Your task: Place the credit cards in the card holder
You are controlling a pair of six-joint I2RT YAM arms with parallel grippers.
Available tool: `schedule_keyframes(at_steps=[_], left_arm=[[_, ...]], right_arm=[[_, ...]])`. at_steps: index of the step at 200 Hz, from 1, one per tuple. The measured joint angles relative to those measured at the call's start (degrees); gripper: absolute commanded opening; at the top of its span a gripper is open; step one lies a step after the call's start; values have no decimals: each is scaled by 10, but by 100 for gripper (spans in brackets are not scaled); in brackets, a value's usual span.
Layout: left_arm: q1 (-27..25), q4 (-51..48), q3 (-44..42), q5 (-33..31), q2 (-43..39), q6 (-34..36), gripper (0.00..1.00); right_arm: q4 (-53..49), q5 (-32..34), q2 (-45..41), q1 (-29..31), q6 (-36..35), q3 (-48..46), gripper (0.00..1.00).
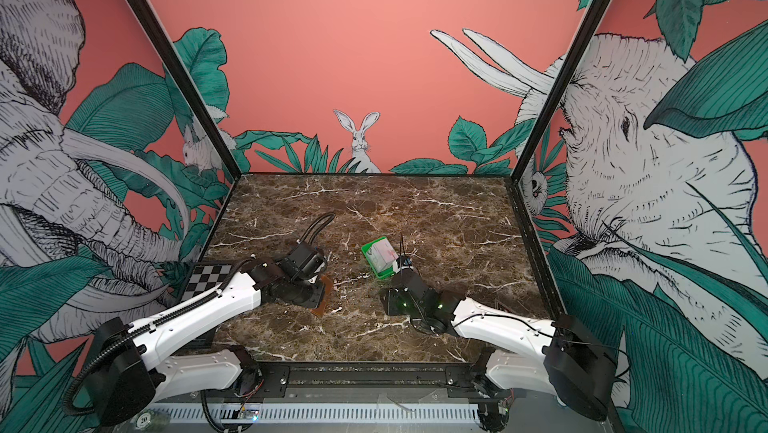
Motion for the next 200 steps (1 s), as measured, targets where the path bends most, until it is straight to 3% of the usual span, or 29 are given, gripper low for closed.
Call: schedule_keyframes(at_steps=[13, 20, 32, 65, 116, 148, 200], left_arm=[[-18, -21, 7, -31, 14, -7, 12], [-29, -30, 13, -48, 25, -10, 12], [-45, -40, 21, -72, 44, -17, 13], [-80, -44, 45, -117, 107, -34, 12], [-92, -21, 52, -124, 150, -47, 12], [-101, 5, 58, -125, 192, -53, 19], [-105, 26, 58, -109, 213, -54, 40]], right_arm=[[-4, -2, -20, -2, -5, -6, 72], [-6, -4, -30, -3, -8, -9, 87], [-13, -10, -42, -7, -14, -10, 98], [-44, -19, -64, -14, -26, -5, 98], [-101, -21, -73, -41, -42, 13, 98], [-111, -21, -81, -42, -52, 11, 96], [-127, -18, -69, -42, -64, 11, 93]])
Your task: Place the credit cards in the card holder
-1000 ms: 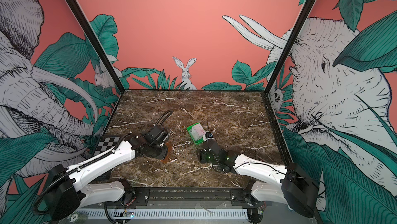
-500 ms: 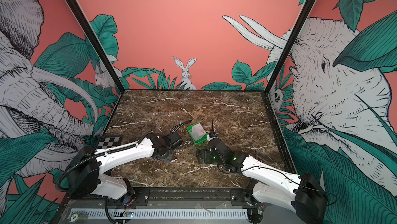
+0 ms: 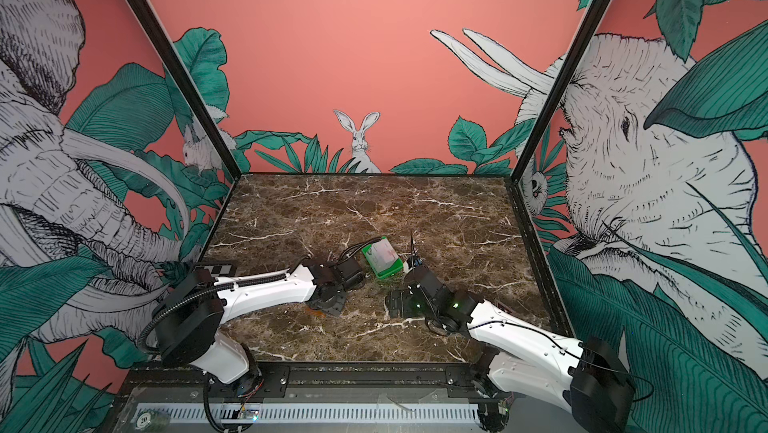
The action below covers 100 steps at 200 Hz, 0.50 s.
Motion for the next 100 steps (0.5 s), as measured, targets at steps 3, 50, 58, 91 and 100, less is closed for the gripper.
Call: schedule_keyframes(at_steps=[3, 50, 58, 91, 100], left_arm=[[0, 2, 0, 1, -1, -2, 41], [5, 25, 0, 37, -25, 0, 52], [9, 29, -1, 45, -31, 2, 52], [61, 75, -33, 97, -77, 17, 54], [81, 88, -46, 116, -90, 25, 54]], right_arm=[[0, 0, 0, 0, 0, 0, 93], [8, -1, 0, 3, -3, 0, 90], [11, -1, 0, 6, -3, 0, 90], [34, 8, 7, 37, 4, 0, 89], [43, 13, 18, 51, 7, 0, 88]])
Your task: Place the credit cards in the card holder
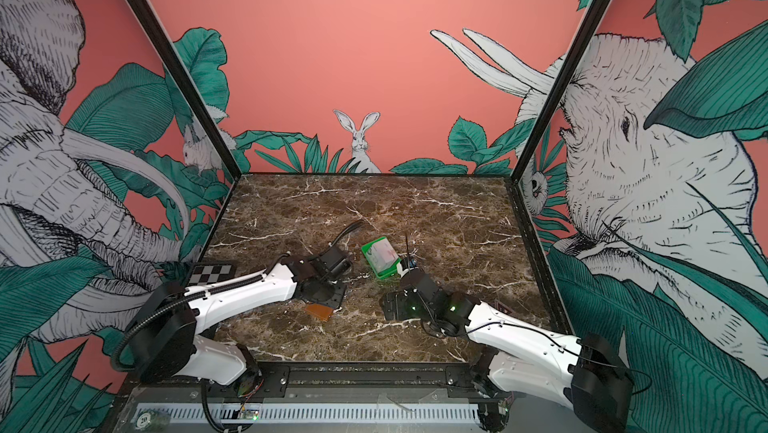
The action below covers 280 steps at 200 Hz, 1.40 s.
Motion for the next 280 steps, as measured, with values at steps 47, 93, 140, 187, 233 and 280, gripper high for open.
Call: schedule_keyframes(at_steps=[47, 93, 140, 187, 233, 280], left_arm=[[84, 57, -16, 81, -6, 42, 57], [166, 127, -30, 166, 18, 56, 59], [191, 135, -30, 202, 49, 80, 60], [193, 119, -60, 191, 18, 81, 61], [193, 92, -132, 175, -75, 56, 61], [193, 71, -169, 162, -116, 21, 64]], right_arm=[[20, 37, 93, 82, 20, 35, 86], [76, 45, 174, 125, 50, 85, 81], [92, 60, 212, 140, 90, 110, 80], [77, 91, 208, 140, 114, 109, 80], [57, 102, 169, 133, 95, 96, 80], [40, 84, 124, 94, 45, 85, 82]])
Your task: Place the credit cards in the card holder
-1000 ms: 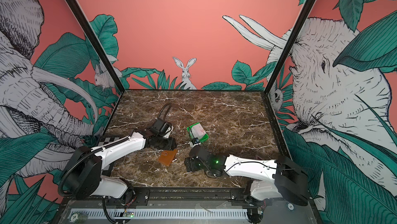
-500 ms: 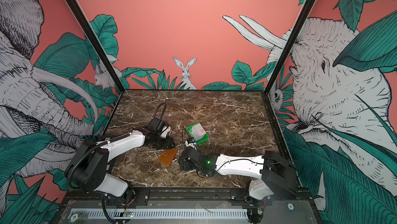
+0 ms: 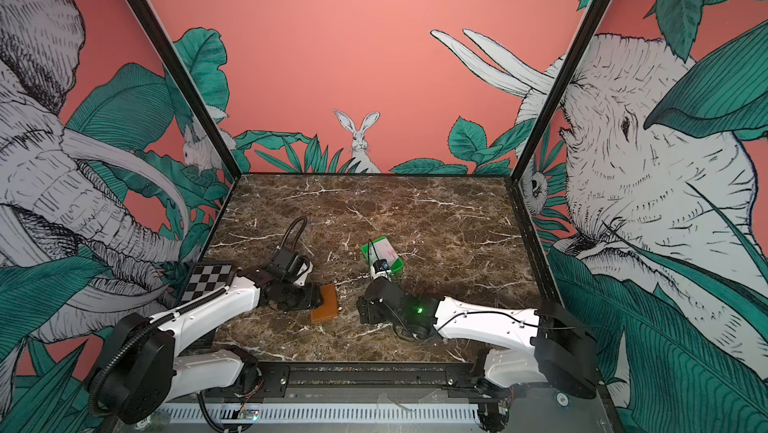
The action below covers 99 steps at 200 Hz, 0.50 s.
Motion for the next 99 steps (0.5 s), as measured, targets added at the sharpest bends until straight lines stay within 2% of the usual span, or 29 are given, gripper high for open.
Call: schedule_keyframes(at_steps=[45, 99], left_arm=[[0, 15, -25, 33, -9, -21, 71], [-2, 40, -27, 76, 3, -20, 69]], right_arm=[[-14, -17, -10, -22, -32, 0, 83], [-8, 4, -10, -27, -25, -23, 84]])
